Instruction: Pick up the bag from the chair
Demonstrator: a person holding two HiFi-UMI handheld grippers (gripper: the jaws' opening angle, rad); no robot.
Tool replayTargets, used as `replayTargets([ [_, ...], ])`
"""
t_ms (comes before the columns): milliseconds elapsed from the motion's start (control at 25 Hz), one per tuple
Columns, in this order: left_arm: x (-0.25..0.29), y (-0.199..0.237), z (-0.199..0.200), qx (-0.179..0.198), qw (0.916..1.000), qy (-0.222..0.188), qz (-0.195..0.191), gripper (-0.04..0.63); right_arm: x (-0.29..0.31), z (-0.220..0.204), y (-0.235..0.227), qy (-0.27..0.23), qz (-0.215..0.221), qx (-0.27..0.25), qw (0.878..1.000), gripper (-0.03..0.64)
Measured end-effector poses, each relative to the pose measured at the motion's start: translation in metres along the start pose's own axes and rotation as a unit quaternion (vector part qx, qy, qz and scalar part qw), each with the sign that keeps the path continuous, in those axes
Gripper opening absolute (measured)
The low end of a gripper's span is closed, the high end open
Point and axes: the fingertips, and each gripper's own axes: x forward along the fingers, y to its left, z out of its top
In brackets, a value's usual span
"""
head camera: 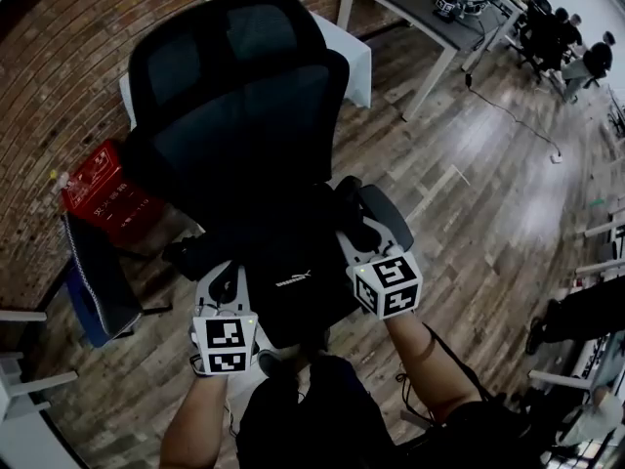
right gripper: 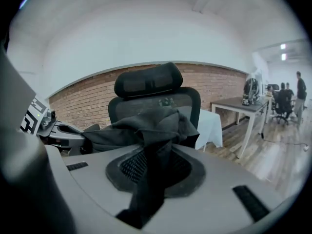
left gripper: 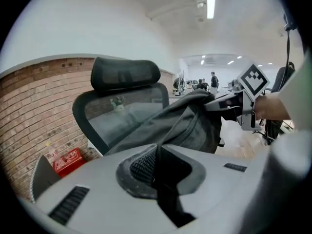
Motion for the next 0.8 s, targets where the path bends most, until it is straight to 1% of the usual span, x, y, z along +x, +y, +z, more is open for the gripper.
replayTargets([
  [240, -0.055, 0.016, 0.047, -0.004, 0.9974, -0.072, -0.004, 0.025, -0.045, 0.040, 0.034, -0.040, -0.022, 0.003, 0.999, 0.089],
  [440, -0.106, 0.030, 0.064, -0.031, 0.9933, -0.111, -0.006, 0.025, -0.081, 0.065, 0.075, -0.066, -0.031, -0.005, 0.997, 0.089],
  [640, -0.146, 0.039, 0.081, -0.033, 0.9875, -0.154, -0.011, 0.025, -0.113, 0.089, 0.105, -0.087, -0.045, -0.018, 0.995, 0.089],
  [800, -0.175, 0.039, 0.089, -0.040, 0.9831, -0.178, -0.009, 0.025, -0.136, 0.098, 0.123, -0.098, -0.044, -0.026, 0.994, 0.089],
])
